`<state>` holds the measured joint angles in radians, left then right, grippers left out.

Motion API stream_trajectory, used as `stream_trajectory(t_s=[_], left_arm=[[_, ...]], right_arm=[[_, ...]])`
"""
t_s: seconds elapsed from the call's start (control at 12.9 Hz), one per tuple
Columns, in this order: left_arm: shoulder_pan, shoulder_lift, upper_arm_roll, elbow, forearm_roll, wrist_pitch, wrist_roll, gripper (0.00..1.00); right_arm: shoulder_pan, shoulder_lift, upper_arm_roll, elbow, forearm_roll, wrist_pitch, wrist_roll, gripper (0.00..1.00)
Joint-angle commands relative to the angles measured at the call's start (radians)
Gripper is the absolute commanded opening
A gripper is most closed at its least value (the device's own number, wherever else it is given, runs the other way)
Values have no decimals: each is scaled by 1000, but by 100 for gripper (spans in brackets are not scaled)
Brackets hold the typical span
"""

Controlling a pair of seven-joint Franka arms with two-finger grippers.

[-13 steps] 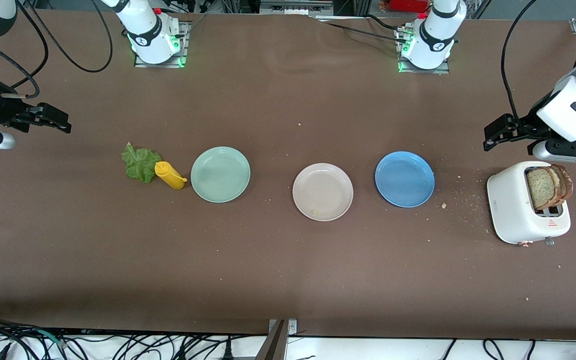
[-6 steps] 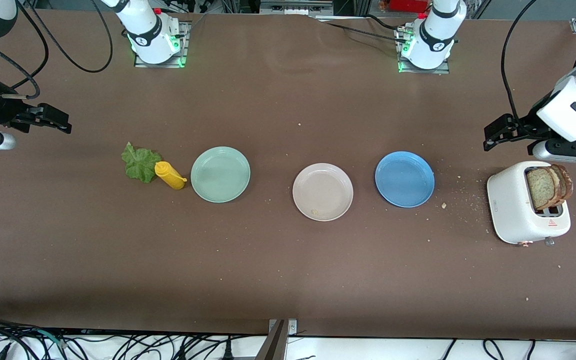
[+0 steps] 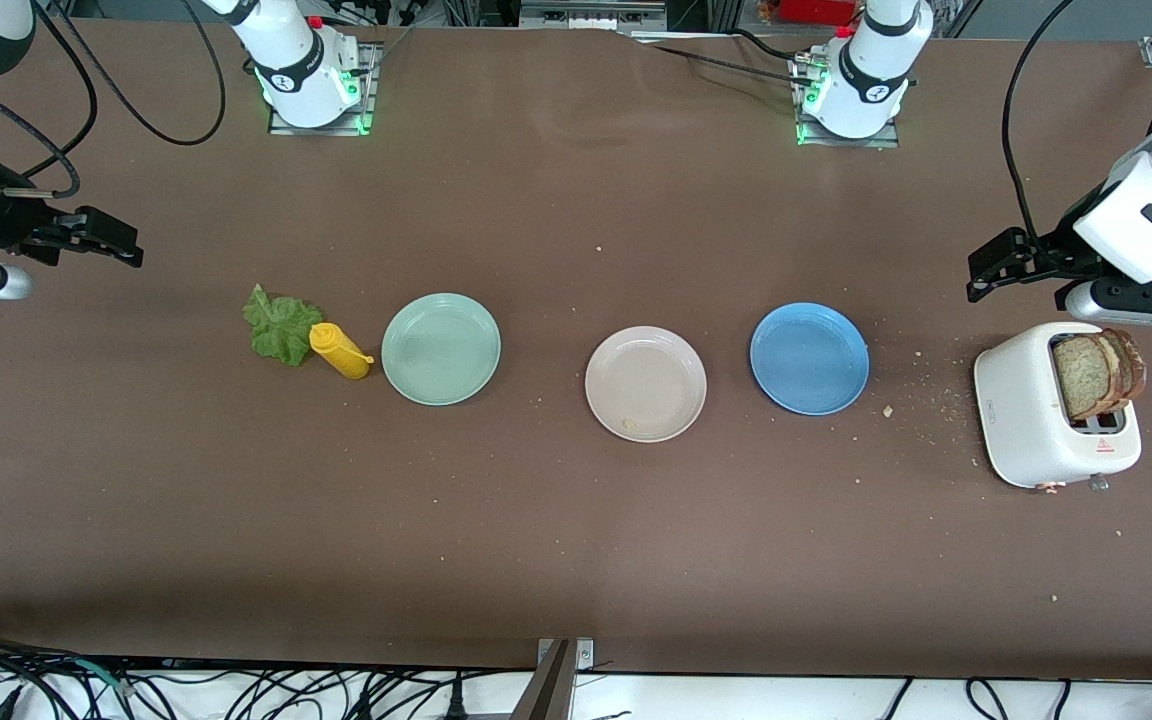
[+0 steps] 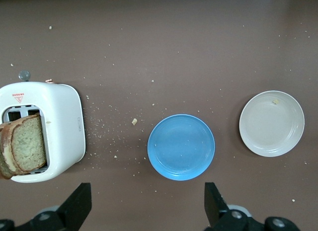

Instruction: Make sandwich in beige plate with both arms

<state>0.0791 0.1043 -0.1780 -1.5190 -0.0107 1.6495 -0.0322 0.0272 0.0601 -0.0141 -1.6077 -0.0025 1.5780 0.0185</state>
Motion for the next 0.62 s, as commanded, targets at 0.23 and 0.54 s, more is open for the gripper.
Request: stream_trajectory(t_s=[0.23, 0.54], left_arm=[[7, 3, -6, 20, 6, -16, -2, 100], [11, 8, -1, 20, 6, -16, 1, 100]], right_arm=[[-6, -6, 2, -8, 13, 8, -15, 100], [-6, -6, 2, -8, 13, 8, -15, 100]])
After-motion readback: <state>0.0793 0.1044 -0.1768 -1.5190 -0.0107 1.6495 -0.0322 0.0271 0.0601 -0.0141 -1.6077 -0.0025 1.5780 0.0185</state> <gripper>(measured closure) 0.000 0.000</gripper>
